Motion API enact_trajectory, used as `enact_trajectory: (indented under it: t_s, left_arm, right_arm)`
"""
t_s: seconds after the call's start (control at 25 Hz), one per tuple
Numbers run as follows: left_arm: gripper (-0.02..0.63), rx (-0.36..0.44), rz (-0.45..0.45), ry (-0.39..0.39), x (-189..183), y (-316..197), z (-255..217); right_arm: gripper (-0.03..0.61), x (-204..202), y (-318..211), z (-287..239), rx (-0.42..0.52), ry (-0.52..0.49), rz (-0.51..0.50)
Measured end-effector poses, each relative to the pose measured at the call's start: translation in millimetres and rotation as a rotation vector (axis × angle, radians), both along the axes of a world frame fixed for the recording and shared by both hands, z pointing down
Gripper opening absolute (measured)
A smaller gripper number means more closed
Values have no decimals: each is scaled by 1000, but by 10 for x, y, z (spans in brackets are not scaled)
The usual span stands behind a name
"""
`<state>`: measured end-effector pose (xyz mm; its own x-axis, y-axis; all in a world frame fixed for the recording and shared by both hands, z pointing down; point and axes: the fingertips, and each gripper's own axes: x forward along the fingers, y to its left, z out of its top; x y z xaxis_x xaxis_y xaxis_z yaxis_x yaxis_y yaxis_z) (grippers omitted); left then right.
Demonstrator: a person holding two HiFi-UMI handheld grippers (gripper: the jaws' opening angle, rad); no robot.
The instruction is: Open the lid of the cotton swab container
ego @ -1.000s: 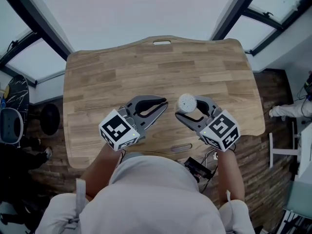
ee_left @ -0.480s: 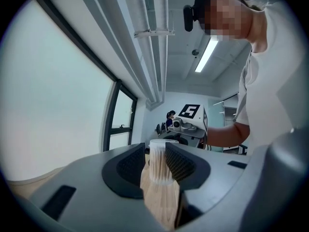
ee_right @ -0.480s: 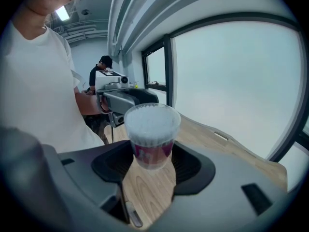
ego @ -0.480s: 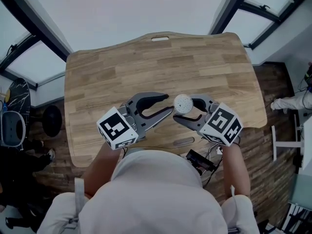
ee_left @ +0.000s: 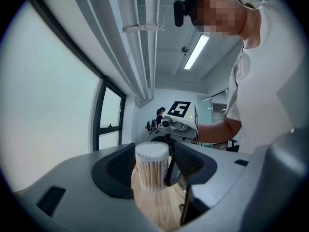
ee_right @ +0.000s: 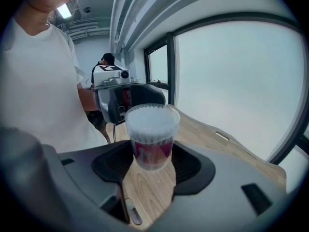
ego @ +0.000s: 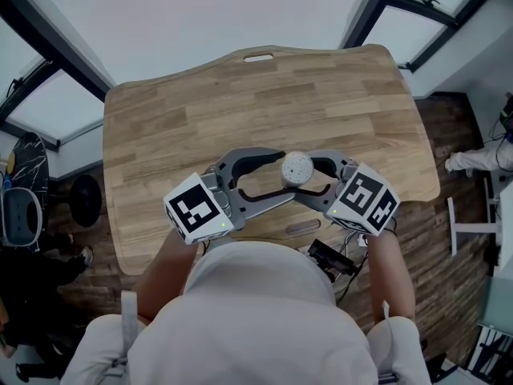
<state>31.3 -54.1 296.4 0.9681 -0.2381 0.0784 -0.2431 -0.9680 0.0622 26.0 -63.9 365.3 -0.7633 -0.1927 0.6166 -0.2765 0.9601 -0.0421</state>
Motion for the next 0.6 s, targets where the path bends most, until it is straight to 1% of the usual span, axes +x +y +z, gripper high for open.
enact_trajectory:
  t_s: [0.12, 0.48, 0.6]
  left_arm:
    - [250, -2, 10, -2, 37, 5, -3]
    - [264, 55, 25, -36, 125, 17, -11]
    - [264, 58, 30, -37, 133, 37, -8]
  right_arm:
    - [259, -21, 33, 4, 13, 8, -16]
    - [259, -66, 120, 9, 40, 19, -59]
    - [259, -62, 133, 10, 48, 24, -64]
